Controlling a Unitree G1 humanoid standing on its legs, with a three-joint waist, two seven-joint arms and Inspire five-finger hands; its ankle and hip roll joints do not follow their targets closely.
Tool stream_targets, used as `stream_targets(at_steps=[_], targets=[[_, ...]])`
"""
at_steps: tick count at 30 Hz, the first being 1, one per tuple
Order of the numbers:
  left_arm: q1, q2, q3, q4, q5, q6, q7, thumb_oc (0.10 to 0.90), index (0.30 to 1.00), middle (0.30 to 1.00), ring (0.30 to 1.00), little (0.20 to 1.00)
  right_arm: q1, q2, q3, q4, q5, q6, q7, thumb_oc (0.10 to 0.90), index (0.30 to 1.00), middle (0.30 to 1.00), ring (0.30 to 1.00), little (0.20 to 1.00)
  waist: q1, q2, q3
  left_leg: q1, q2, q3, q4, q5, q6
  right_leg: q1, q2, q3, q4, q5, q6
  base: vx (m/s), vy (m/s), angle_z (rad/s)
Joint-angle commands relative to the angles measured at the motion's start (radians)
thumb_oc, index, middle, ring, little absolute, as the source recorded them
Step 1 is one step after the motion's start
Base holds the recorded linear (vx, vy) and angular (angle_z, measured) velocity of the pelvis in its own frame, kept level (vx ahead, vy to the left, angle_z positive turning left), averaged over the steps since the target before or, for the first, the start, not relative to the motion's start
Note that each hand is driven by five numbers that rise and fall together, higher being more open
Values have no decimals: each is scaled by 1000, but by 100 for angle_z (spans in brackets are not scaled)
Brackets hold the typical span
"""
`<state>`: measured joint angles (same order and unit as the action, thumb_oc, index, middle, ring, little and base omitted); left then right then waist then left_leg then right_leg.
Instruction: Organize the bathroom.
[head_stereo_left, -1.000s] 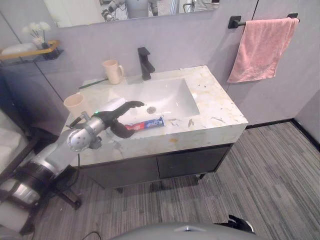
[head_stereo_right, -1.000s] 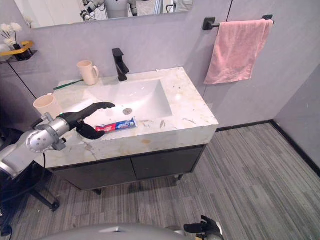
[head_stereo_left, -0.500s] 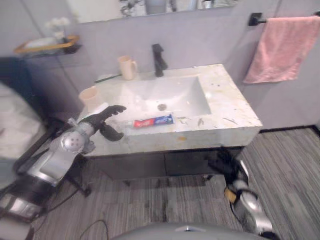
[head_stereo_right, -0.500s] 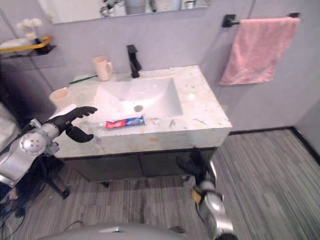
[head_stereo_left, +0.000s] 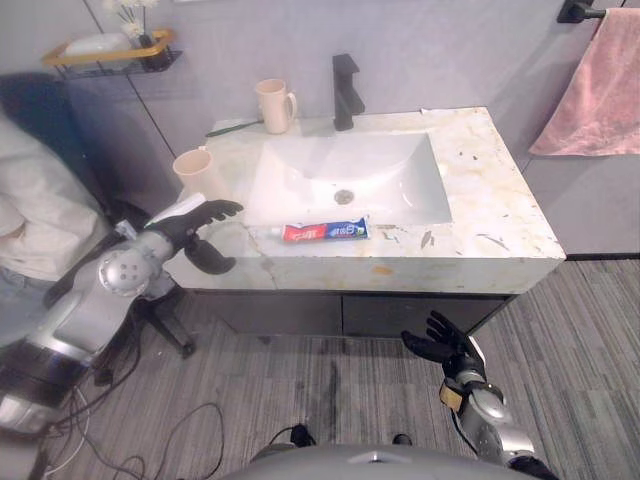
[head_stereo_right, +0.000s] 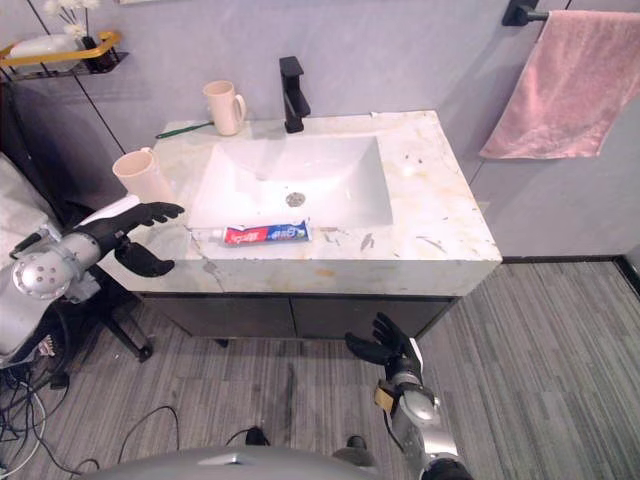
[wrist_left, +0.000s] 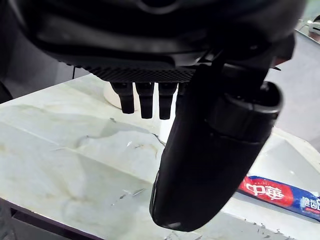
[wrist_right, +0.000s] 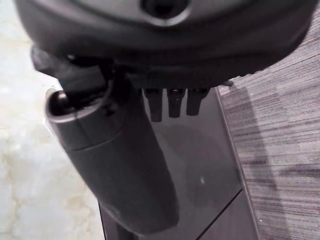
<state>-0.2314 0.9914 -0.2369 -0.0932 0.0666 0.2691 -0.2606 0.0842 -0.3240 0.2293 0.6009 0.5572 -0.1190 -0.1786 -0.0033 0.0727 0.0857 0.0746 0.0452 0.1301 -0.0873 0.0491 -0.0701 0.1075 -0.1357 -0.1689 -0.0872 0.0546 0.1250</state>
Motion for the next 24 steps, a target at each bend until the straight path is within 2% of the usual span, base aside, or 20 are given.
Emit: stream_targets(at_steps=[1,7,12,19,24], targets=[[-180,79,82,3,-20,-82,77,800,900,900,900,900,-97,-23,5,-20,-26,-44,9,800,900,900,900,900,3,7,-20,17,-61,-9,0,-28,28,10,63,-112,0,-38,2,0,0,0],[-191,79,55,21,-23,-157,83,800,900,900,900,900,-118,-13,-15,173,56,12,19,800,900,900,900,900,14,7,-19,16,-59,-10,4,-30,26,13,61,-118,0,-42,-2,-1,2,1],[-211,63,21,20,-38,-225,93,800,900,900,900,900,-124,-2,-80,414,36,56,23,800,900,900,900,900,19,8,-20,20,-59,-8,9,-35,28,20,60,-122,0,-45,-6,1,14,0],[-248,-5,-43,44,29,-272,117,800,900,900,900,900,-118,21,-106,526,19,116,-3,800,900,900,900,900,8,-2,-22,28,-63,-6,11,-45,37,22,63,-116,0,-45,-9,5,1,1],[-269,-54,-100,53,78,-273,128,800,900,900,900,900,-119,25,-105,583,-26,139,-22,800,900,900,900,900,-4,-4,-21,31,-67,-3,9,-49,42,19,65,-107,0,-44,-8,2,1,1]])
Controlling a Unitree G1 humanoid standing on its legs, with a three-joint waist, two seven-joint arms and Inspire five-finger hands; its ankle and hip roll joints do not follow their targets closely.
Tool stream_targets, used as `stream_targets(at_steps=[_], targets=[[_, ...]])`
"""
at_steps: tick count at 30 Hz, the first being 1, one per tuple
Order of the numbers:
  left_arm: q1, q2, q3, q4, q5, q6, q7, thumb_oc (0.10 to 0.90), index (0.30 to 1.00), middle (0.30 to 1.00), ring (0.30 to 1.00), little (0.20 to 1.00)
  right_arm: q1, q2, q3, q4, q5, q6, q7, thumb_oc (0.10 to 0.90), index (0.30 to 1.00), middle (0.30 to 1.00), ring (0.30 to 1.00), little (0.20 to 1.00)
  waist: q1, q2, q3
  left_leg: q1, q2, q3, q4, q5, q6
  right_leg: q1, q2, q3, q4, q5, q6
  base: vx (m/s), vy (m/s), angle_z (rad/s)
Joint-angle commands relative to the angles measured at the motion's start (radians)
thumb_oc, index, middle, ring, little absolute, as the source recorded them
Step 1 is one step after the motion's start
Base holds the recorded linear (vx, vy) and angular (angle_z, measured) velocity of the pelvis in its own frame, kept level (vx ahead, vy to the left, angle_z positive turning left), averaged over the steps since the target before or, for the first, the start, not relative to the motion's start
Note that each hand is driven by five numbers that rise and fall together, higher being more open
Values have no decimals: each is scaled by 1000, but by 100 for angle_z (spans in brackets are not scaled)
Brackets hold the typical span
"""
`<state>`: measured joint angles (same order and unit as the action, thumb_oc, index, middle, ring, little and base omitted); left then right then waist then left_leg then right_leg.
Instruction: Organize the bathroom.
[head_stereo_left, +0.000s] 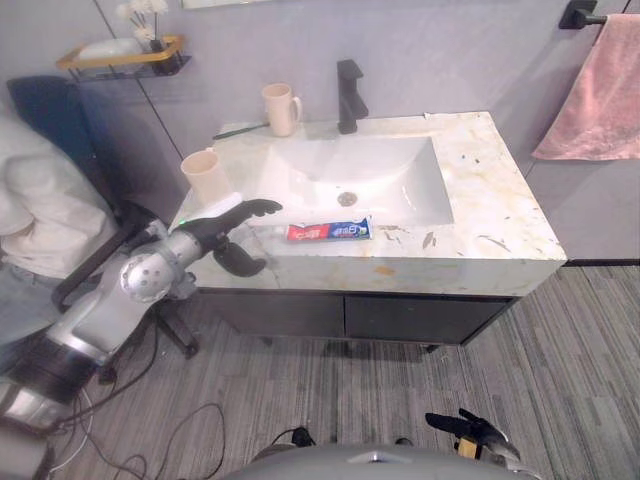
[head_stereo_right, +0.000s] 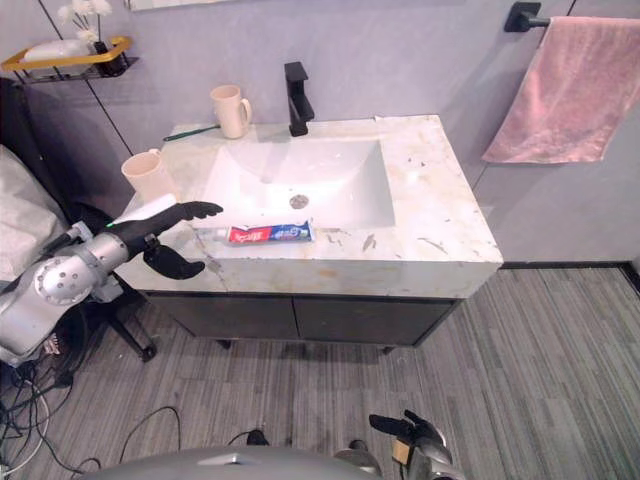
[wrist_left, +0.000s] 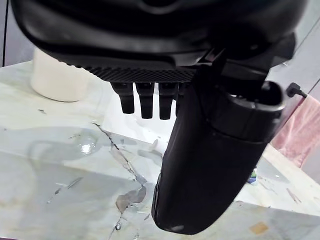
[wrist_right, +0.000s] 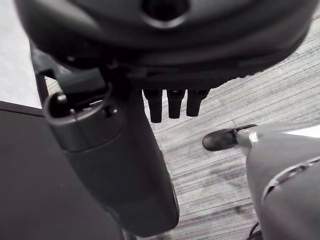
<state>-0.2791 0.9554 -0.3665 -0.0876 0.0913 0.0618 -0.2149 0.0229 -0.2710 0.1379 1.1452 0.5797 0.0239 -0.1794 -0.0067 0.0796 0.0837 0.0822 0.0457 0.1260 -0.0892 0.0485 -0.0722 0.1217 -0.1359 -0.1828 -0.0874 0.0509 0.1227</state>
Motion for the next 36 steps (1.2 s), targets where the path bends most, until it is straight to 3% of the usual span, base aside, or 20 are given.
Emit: stream_targets(at_steps=[1,17,28,36], targets=[[-225,-26,18,50,60,-68,92,800,900,900,900,900,-58,-28,-13,48,-55,-1,-24,800,900,900,900,900,-2,-11,-18,24,-68,1,10,-50,44,4,65,-92,0,-40,-5,0,0,0],[-329,-63,-117,88,202,-62,202,800,900,900,900,900,-52,-20,19,91,-129,29,-16,800,900,900,900,900,-41,-5,-16,36,-70,22,12,-64,52,3,68,-74,0,-39,-5,5,-3,0],[-361,-84,-191,152,233,-62,192,800,900,900,900,900,-49,-21,26,104,-152,40,-16,800,900,900,900,900,-61,1,-14,40,-73,30,24,-73,55,2,70,-57,3,-40,-6,12,1,-3],[-390,-118,-239,175,275,-15,213,800,900,900,900,900,-47,-8,27,109,-142,34,-25,800,900,900,900,900,-77,2,-17,47,-73,35,22,-78,59,3,74,-48,3,-43,-6,12,-5,-1]])
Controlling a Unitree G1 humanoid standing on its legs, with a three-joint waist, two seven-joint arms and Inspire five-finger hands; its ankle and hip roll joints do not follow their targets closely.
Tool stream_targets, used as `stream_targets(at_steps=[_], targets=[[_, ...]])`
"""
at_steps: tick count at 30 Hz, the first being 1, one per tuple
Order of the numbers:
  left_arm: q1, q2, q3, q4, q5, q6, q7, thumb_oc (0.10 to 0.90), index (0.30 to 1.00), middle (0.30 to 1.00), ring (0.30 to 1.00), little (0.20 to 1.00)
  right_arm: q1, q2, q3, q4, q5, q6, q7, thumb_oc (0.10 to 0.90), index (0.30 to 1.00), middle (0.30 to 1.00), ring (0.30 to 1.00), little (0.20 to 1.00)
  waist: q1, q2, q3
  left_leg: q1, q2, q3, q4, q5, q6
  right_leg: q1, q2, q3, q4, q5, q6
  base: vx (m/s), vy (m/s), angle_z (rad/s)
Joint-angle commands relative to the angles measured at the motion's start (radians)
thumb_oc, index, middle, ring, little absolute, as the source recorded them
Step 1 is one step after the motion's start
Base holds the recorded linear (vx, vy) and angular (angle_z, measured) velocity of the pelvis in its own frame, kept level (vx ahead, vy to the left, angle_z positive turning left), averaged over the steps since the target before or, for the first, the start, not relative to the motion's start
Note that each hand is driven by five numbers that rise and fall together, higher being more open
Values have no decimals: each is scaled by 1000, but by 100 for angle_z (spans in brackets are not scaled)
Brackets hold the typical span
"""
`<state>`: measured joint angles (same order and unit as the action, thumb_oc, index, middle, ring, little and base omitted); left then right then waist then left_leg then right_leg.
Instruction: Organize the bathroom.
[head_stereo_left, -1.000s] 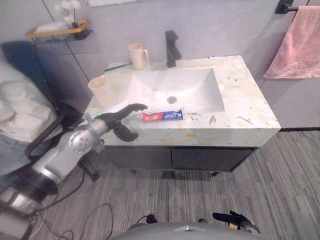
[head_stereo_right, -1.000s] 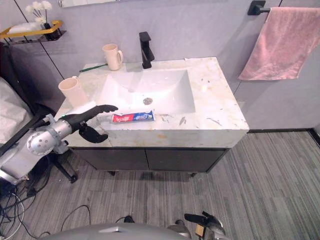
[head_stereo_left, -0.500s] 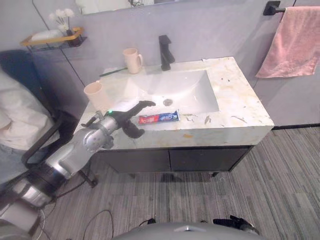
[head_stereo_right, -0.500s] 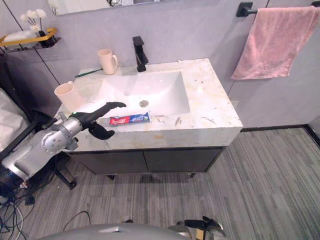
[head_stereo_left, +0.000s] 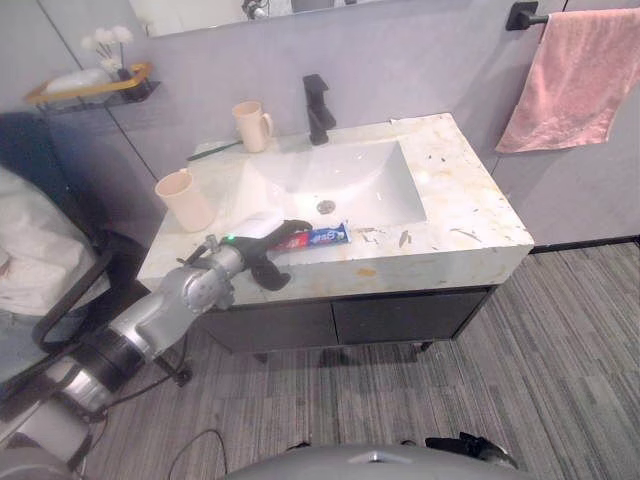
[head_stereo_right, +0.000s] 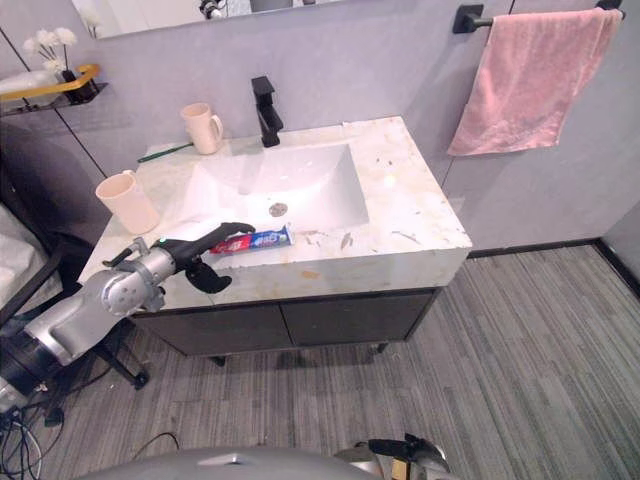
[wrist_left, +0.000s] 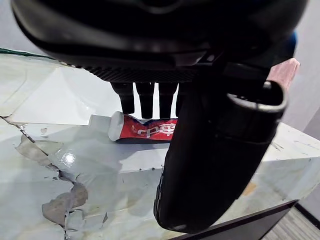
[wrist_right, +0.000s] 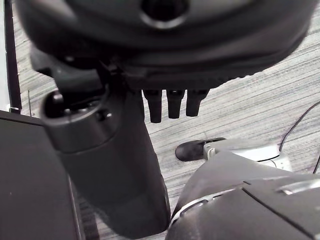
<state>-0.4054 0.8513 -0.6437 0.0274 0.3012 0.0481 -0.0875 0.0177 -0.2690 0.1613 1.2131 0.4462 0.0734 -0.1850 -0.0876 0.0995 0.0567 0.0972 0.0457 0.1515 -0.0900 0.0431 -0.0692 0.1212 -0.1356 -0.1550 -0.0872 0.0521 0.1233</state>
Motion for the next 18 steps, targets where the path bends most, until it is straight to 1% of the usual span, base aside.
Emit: stream_targets(at_steps=[1,7,18], targets=[[-267,-15,34,65,67,4,89,800,900,900,900,900,-41,-9,4,42,-9,-15,-20,800,900,900,900,900,2,-17,9,33,-73,10,22,-73,56,4,74,-74,3,-44,-6,26,-2,-4],[-279,-5,33,81,84,10,104,800,900,900,900,900,-30,-9,5,43,-23,-8,-26,800,900,900,900,900,-4,-14,8,34,-74,14,23,-75,56,2,74,-69,2,-44,-5,19,7,-5],[-310,20,0,77,126,19,90,800,900,900,900,900,-44,-8,23,51,-28,0,-17,800,900,900,900,900,3,-11,10,28,-75,8,40,-81,58,5,71,-76,10,-49,-8,2,2,-1]])
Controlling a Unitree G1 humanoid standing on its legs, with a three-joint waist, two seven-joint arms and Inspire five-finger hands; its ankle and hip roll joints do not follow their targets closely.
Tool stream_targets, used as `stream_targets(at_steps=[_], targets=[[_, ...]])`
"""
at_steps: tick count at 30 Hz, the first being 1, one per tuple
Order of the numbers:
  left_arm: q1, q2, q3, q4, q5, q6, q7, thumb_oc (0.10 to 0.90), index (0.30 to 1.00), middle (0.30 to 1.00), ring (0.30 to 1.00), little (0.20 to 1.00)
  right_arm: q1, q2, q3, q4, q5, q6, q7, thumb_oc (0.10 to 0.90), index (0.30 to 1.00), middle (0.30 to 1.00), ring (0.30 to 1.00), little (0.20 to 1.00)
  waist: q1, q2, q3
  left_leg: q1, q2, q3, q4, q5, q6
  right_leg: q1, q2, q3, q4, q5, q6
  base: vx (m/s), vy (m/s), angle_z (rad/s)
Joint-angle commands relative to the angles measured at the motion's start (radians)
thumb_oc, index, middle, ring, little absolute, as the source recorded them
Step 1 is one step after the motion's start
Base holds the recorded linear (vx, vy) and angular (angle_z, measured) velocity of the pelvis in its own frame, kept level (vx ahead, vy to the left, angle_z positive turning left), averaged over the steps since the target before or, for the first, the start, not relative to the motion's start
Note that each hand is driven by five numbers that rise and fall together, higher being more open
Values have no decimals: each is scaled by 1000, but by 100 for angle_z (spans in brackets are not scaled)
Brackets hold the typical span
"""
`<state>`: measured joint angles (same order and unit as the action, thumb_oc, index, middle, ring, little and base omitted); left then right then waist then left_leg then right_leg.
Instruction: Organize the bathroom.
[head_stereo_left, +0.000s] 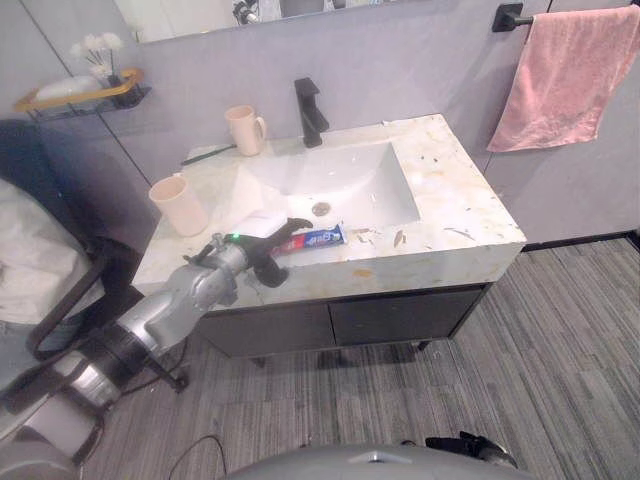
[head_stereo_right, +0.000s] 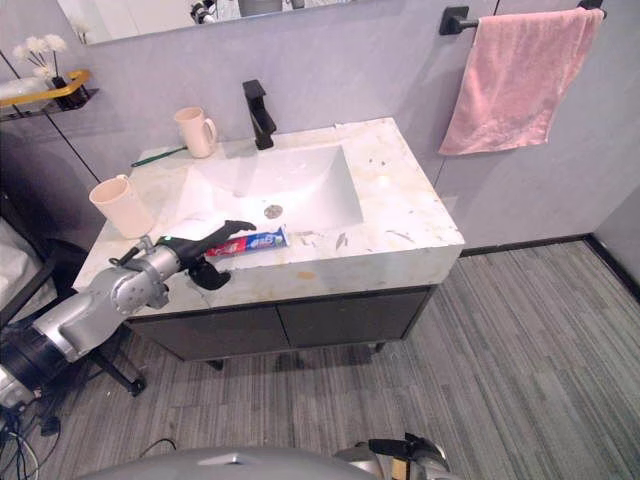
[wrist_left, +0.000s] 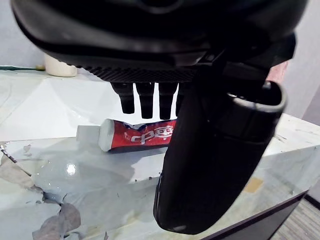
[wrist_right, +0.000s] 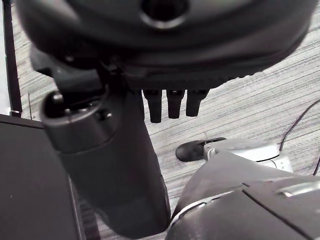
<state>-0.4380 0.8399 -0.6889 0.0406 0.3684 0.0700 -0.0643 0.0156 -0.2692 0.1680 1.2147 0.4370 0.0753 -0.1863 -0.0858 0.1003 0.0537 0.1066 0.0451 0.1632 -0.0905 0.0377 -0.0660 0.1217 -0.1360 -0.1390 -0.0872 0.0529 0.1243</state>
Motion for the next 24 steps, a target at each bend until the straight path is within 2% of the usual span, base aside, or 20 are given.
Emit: stream_targets(at_steps=[1,17,24], targets=[[-281,33,42,66,59,0,66,800,900,900,900,900,-43,-8,17,50,-21,-1,-16,800,900,900,900,900,0,-11,13,19,-74,-3,41,-76,55,5,71,-91,10,-50,-9,0,0,0],[-291,36,16,101,107,27,47,800,900,900,900,900,-47,-6,22,49,-28,9,-19,800,900,900,900,900,0,-13,10,20,-77,-4,50,-82,59,7,70,-92,17,-54,-9,0,0,0],[-277,13,50,118,-24,1,168,800,900,900,900,900,-45,3,26,45,-17,5,-23,800,900,900,900,900,5,-21,8,20,-76,-6,53,-85,62,7,71,-90,21,-59,-13,0,0,0]])
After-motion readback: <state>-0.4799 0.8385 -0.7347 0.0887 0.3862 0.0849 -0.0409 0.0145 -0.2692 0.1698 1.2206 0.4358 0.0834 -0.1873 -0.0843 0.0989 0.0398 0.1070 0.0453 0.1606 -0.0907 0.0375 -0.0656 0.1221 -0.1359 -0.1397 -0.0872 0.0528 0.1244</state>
